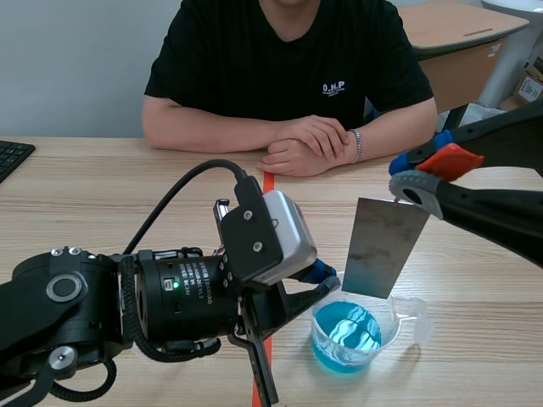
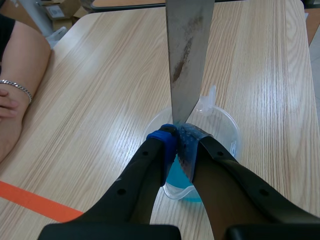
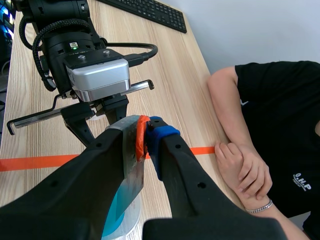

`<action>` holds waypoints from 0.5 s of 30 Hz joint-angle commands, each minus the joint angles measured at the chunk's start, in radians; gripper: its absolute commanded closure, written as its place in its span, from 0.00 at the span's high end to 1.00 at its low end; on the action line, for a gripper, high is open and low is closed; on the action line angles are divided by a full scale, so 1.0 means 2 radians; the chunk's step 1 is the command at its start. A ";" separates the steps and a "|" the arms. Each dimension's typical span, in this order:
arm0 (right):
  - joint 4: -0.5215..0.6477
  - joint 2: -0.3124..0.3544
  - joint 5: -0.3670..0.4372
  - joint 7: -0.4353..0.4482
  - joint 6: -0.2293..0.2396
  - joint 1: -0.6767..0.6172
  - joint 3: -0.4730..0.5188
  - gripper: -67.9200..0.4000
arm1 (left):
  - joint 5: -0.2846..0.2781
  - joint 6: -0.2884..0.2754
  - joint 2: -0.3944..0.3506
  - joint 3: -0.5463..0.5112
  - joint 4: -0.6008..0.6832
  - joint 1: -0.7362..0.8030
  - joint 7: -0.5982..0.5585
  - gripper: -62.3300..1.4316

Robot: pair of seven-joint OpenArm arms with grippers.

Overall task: Do the redox reaction experiment.
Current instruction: 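Point at the plate with the left hand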

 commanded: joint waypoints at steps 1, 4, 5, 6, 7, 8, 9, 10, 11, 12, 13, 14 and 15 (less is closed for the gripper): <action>0.002 0.001 0.006 0.010 -0.003 0.006 0.000 0.03 | -0.001 -0.001 0.001 -0.001 0.006 -0.002 -0.008 0.09; 0.002 0.001 0.006 0.009 -0.003 0.006 0.000 0.03 | -0.001 -0.001 0.001 -0.001 0.006 -0.002 -0.008 0.09; 0.002 0.001 0.006 0.009 -0.003 0.006 0.000 0.03 | -0.001 -0.001 0.001 -0.001 0.006 -0.002 -0.008 0.09; 0.002 0.001 0.006 0.009 -0.003 0.006 0.000 0.03 | -0.001 -0.001 0.000 -0.001 0.006 -0.002 -0.008 0.09; 0.002 0.001 0.006 0.009 -0.003 0.006 0.000 0.03 | -0.001 -0.001 -0.001 -0.001 0.006 -0.002 -0.008 0.09; 0.002 0.001 0.006 0.009 -0.003 0.006 0.000 0.03 | -0.001 -0.001 -0.003 -0.001 0.006 -0.001 -0.009 0.09; 0.002 0.001 0.006 0.009 -0.003 0.006 0.000 0.03 | -0.002 -0.001 -0.006 -0.001 0.006 -0.001 -0.009 0.09; 0.002 0.001 0.006 0.009 -0.003 0.006 0.000 0.03 | -0.002 -0.001 -0.006 -0.001 0.006 -0.001 -0.009 0.09; 0.002 0.001 0.006 0.009 -0.003 0.006 0.000 0.03 | -0.002 -0.001 -0.008 -0.001 0.006 -0.001 -0.009 0.09; 0.002 0.001 0.006 0.009 -0.003 0.006 0.000 0.03 | -0.002 -0.001 -0.009 -0.001 0.006 -0.001 -0.009 0.09; 0.002 0.001 0.006 0.009 -0.003 0.006 0.000 0.03 | -0.002 -0.001 -0.014 -0.001 0.006 -0.001 -0.009 0.09; 0.002 0.001 0.006 0.010 -0.003 0.006 0.000 0.03 | -0.002 -0.001 -0.017 -0.001 0.006 -0.001 -0.010 0.09; 0.002 0.001 0.006 0.010 -0.003 0.006 0.000 0.03 | -0.002 -0.001 -0.020 -0.001 0.006 -0.001 -0.010 0.09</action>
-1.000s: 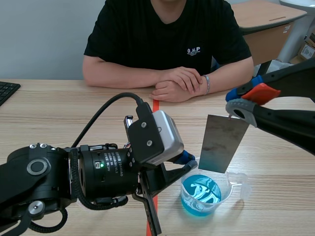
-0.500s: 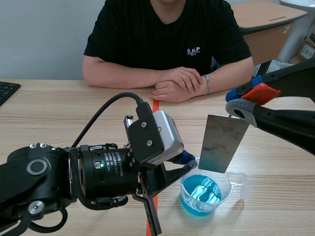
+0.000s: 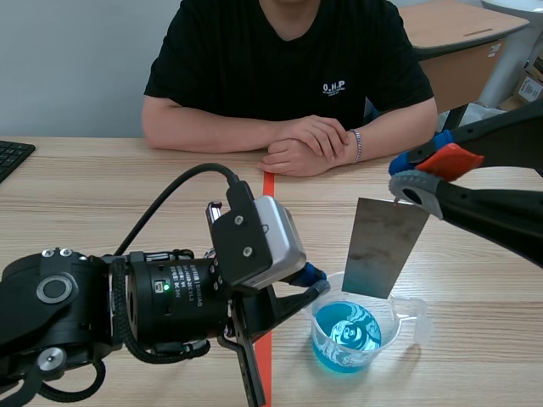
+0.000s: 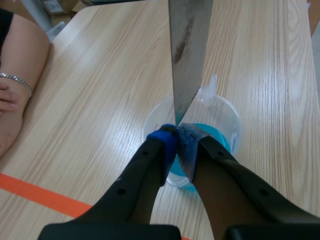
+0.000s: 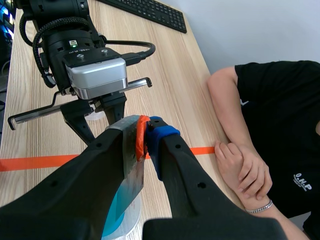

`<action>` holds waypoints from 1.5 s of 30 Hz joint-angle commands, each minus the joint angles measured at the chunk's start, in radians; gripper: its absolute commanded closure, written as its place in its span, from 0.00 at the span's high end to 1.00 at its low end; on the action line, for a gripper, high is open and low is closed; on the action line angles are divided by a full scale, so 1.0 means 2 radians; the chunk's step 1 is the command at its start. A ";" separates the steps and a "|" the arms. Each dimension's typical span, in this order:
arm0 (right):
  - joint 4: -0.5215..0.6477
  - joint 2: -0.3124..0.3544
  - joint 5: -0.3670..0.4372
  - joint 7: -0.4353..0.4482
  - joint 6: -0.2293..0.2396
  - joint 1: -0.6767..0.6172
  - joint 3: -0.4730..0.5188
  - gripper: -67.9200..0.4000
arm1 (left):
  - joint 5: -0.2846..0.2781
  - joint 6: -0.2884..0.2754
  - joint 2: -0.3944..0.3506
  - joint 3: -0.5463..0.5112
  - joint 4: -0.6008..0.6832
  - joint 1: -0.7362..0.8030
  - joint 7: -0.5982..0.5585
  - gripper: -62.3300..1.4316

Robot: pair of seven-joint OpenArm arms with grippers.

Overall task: Do the redox reaction experiment.
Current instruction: 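Point at the plate with the left hand, then lower the plate into the blue solution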

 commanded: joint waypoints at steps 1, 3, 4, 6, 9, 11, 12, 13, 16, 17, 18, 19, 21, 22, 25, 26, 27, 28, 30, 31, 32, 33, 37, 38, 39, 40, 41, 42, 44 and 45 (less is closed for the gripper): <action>0.002 0.001 0.006 0.010 -0.003 0.006 0.000 0.03 | -0.002 -0.001 -0.009 -0.002 0.006 -0.001 -0.009 0.09; 0.002 0.001 0.006 0.010 -0.003 0.006 0.000 0.03 | -0.002 -0.001 -0.020 -0.002 0.006 -0.001 -0.013 0.09; 0.002 0.001 0.006 0.010 -0.003 0.006 0.000 0.03 | -0.002 -0.001 -0.027 -0.002 0.006 -0.001 -0.018 0.09; 0.002 0.001 0.006 0.010 -0.003 0.006 0.000 0.03 | -0.007 -0.001 -0.043 -0.002 0.006 -0.001 -0.028 0.09; 0.002 0.001 0.006 0.010 -0.003 0.006 0.000 0.03 | -0.034 -0.001 -0.069 -0.009 0.007 0.000 -0.034 0.09; 0.002 0.001 0.006 0.010 -0.003 0.006 0.000 0.03 | -0.056 -0.001 -0.091 -0.016 0.012 0.003 -0.036 0.09; 0.002 0.001 0.006 0.011 -0.003 0.006 0.000 0.03 | -0.062 -0.001 -0.102 -0.020 0.017 0.007 -0.037 0.09; 0.002 0.001 0.006 0.011 -0.003 0.006 0.000 0.03 | -0.068 -0.001 -0.114 -0.027 0.023 0.012 -0.038 0.09; 0.002 0.001 0.006 0.012 -0.003 0.006 0.000 0.03 | -0.075 -0.001 -0.149 -0.051 0.049 0.037 -0.047 0.09; 0.002 0.001 0.006 0.012 -0.003 0.006 0.000 0.03 | -0.078 -0.001 -0.160 -0.062 0.057 0.048 -0.051 0.09; 0.002 0.001 0.006 0.011 -0.003 0.006 0.000 0.03 | -0.081 -0.001 -0.171 -0.074 0.066 0.060 -0.051 0.09; 0.002 0.001 0.006 0.011 -0.003 0.006 0.000 0.03 | -0.081 -0.001 -0.180 -0.086 0.073 0.072 -0.053 0.09; 0.002 0.001 0.006 0.011 -0.003 0.006 0.000 0.03 | -0.081 -0.001 -0.195 -0.113 0.084 0.100 -0.061 0.09; 0.002 0.001 0.006 0.011 -0.003 0.006 0.000 0.03 | -0.081 0.002 -0.201 -0.127 0.088 0.115 -0.064 0.09; 0.002 0.001 0.006 0.011 -0.003 0.006 0.000 0.03 | -0.082 0.007 -0.209 -0.170 0.092 0.162 -0.064 0.09; 0.002 0.001 0.006 0.011 -0.003 0.006 0.000 0.03 | -0.082 0.009 -0.209 -0.187 0.092 0.180 -0.063 0.09; 0.002 0.001 0.006 0.011 -0.003 0.006 0.000 0.03 | -0.082 0.009 -0.209 -0.203 0.092 0.198 -0.063 0.09; 0.002 0.001 0.006 0.012 -0.002 0.006 0.000 0.03 | -0.082 0.009 -0.209 -0.219 0.092 0.217 -0.063 0.09; 0.002 0.001 0.006 0.013 -0.001 0.006 0.000 0.03 | -0.082 0.010 -0.208 -0.252 0.092 0.257 -0.063 0.09; 0.002 0.001 0.006 0.013 -0.001 0.006 0.000 0.03 | -0.082 0.010 -0.208 -0.269 0.092 0.277 -0.064 0.09; 0.002 0.001 0.006 0.013 -0.001 0.006 0.000 0.03 | -0.082 0.010 -0.206 -0.287 0.092 0.298 -0.064 0.09; 0.002 0.001 0.006 0.013 -0.001 0.006 0.000 0.03 | -0.082 0.010 -0.204 -0.305 0.092 0.319 -0.064 0.09; 0.002 0.001 0.006 0.013 -0.001 0.006 0.000 0.03 | -0.083 0.032 -0.187 -0.377 0.092 0.400 -0.074 0.09; 0.002 0.001 0.006 0.015 -0.001 0.006 0.000 0.03 | -0.083 0.041 -0.180 -0.392 0.092 0.420 -0.076 0.09; 0.002 0.001 0.006 0.017 -0.001 0.006 0.000 0.03 | -0.084 0.050 -0.172 -0.406 0.092 0.437 -0.076 0.09; 0.000 0.001 0.006 0.019 -0.001 0.006 0.000 0.03 | -0.087 0.061 -0.164 -0.416 0.092 0.452 -0.075 0.09; -0.001 0.001 0.006 0.023 -0.001 0.006 -0.001 0.03 | -0.091 0.072 -0.155 -0.425 0.092 0.466 -0.071 0.09; -0.004 0.001 0.006 0.028 -0.001 0.006 -0.001 0.03 | -0.094 0.084 -0.147 -0.432 0.091 0.479 -0.068 0.09; -0.010 0.001 0.005 0.033 -0.001 0.006 -0.002 0.03 | -0.094 0.101 -0.129 -0.443 0.091 0.503 -0.061 0.09; -0.013 0.001 0.005 0.036 -0.001 0.006 -0.003 0.03 | -0.094 0.103 -0.120 -0.446 0.091 0.513 -0.058 0.09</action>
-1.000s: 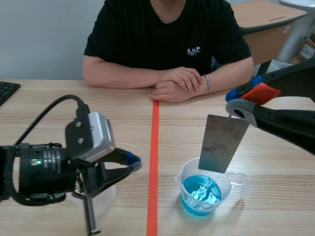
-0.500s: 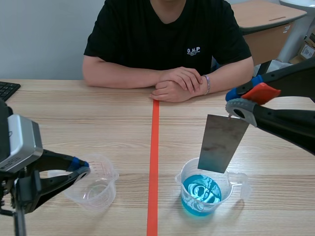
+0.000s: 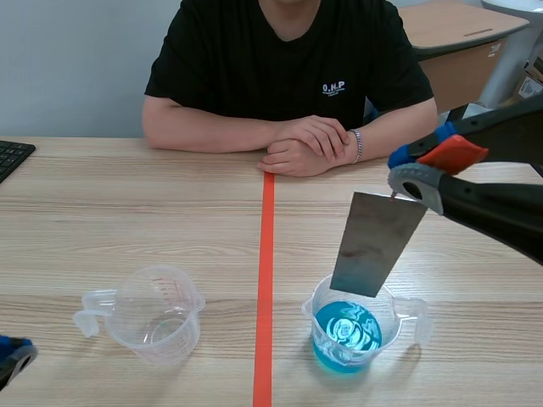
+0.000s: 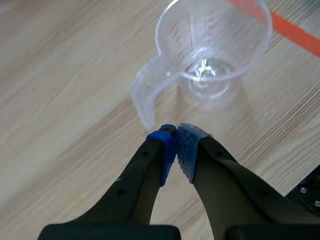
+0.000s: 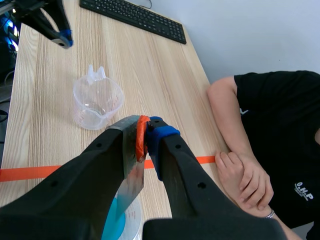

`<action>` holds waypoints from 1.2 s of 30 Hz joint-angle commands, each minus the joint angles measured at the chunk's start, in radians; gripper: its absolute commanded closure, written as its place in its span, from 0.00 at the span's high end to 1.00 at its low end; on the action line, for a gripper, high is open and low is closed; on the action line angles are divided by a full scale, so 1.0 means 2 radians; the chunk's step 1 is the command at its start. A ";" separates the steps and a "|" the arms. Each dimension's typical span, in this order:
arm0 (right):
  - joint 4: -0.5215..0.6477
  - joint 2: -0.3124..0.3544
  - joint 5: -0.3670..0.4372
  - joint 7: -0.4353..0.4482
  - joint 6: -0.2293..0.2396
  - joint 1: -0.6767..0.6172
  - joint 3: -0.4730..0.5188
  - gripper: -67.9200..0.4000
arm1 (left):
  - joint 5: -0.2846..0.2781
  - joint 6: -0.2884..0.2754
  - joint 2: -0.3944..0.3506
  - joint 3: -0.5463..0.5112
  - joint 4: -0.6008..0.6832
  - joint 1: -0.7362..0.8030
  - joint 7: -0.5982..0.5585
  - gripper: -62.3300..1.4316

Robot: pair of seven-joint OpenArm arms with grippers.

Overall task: Do the redox reaction experiment.
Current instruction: 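Lower the plate into the blue solution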

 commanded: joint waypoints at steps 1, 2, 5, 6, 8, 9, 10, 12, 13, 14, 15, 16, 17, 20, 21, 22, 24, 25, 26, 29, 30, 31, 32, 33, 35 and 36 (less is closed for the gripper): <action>-0.007 0.001 0.004 0.013 -0.002 0.006 -0.004 0.03 | -0.002 0.000 0.016 0.002 0.004 0.008 -0.002 0.09; -0.010 0.001 -0.001 0.017 -0.002 0.007 -0.007 0.03 | -0.002 0.005 0.025 0.000 0.004 0.016 0.003 0.09; -0.021 0.001 -0.009 0.028 -0.002 0.010 -0.019 0.03 | 0.001 0.010 0.053 0.000 0.004 0.033 0.021 0.09; -0.024 0.001 -0.014 0.032 -0.002 0.011 -0.022 0.03 | 0.001 0.011 0.061 0.000 0.004 0.037 0.028 0.09; -0.029 0.001 -0.019 0.033 -0.002 0.017 -0.030 0.03 | 0.001 0.012 0.078 0.000 0.003 0.043 0.044 0.09; -0.033 0.001 -0.022 0.034 -0.002 0.020 -0.034 0.03 | 0.001 0.015 0.087 0.000 0.003 0.045 0.052 0.09; -0.036 0.001 -0.025 0.036 -0.002 0.025 -0.039 0.03 | 0.001 0.017 0.096 0.000 0.003 0.048 0.059 0.09; -0.043 0.001 -0.026 0.037 -0.002 0.035 -0.049 0.03 | 0.001 0.020 0.112 0.000 0.003 0.053 0.065 0.09; -0.047 0.000 -0.027 0.037 -0.002 0.042 -0.055 0.03 | 0.001 0.020 0.119 0.000 0.003 0.053 0.069 0.09; -0.051 0.000 -0.028 0.037 -0.002 0.047 -0.060 0.03 | 0.001 0.020 0.125 0.000 0.003 0.053 0.075 0.09; -0.055 0.000 -0.028 0.037 -0.002 0.052 -0.067 0.03 | 0.001 0.020 0.130 0.000 0.003 0.053 0.077 0.09; -0.059 0.000 -0.029 0.037 -0.002 0.057 -0.073 0.03 | 0.001 0.020 0.132 0.000 0.003 0.053 0.077 0.09; -0.064 0.000 -0.030 0.037 -0.002 0.059 -0.079 0.03 | 0.001 0.020 0.132 0.000 0.003 0.053 0.079 0.09; -0.079 -0.004 -0.036 0.038 -0.002 0.074 -0.096 0.03 | 0.001 0.020 0.132 0.000 0.003 0.053 0.083 0.09; -0.085 -0.008 -0.040 0.038 -0.002 0.081 -0.102 0.03 | 0.001 0.020 0.132 0.000 0.003 0.053 0.084 0.09; -0.093 -0.013 -0.044 0.038 -0.002 0.088 -0.109 0.03 | 0.001 0.020 0.132 0.000 0.003 0.053 0.084 0.09; -0.108 -0.023 -0.056 0.039 -0.002 0.103 -0.123 0.03 | 0.001 0.020 0.132 0.000 0.003 0.053 0.084 0.09; -0.115 -0.028 -0.062 0.039 -0.002 0.109 -0.130 0.03 | 0.001 0.020 0.132 0.000 0.003 0.053 0.084 0.09; -0.123 -0.033 -0.066 0.042 -0.002 0.116 -0.137 0.03 | 0.001 0.020 0.132 0.000 0.003 0.053 0.084 0.09; -0.142 -0.042 -0.081 0.050 -0.002 0.134 -0.162 0.03 | 0.001 0.020 0.132 0.000 0.003 0.053 0.084 0.09; -0.149 -0.045 -0.086 0.050 -0.002 0.140 -0.170 0.03 | 0.001 0.020 0.132 0.000 0.003 0.053 0.084 0.09; -0.156 -0.049 -0.090 0.050 -0.002 0.146 -0.179 0.03 | 0.001 0.020 0.132 0.000 0.003 0.053 0.084 0.09; -0.163 -0.052 -0.095 0.050 -0.002 0.153 -0.186 0.03 | 0.001 0.020 0.132 0.000 0.003 0.053 0.084 0.09; -0.171 -0.056 -0.098 0.050 -0.002 0.159 -0.194 0.03 | 0.001 0.020 0.132 0.000 0.003 0.053 0.084 0.09; -0.184 -0.063 -0.106 0.051 -0.002 0.168 -0.205 0.03 | 0.001 0.020 0.132 0.000 0.003 0.053 0.084 0.09; -0.190 -0.066 -0.108 0.050 -0.002 0.173 -0.210 0.03 | 0.001 0.020 0.132 0.000 0.003 0.053 0.084 0.09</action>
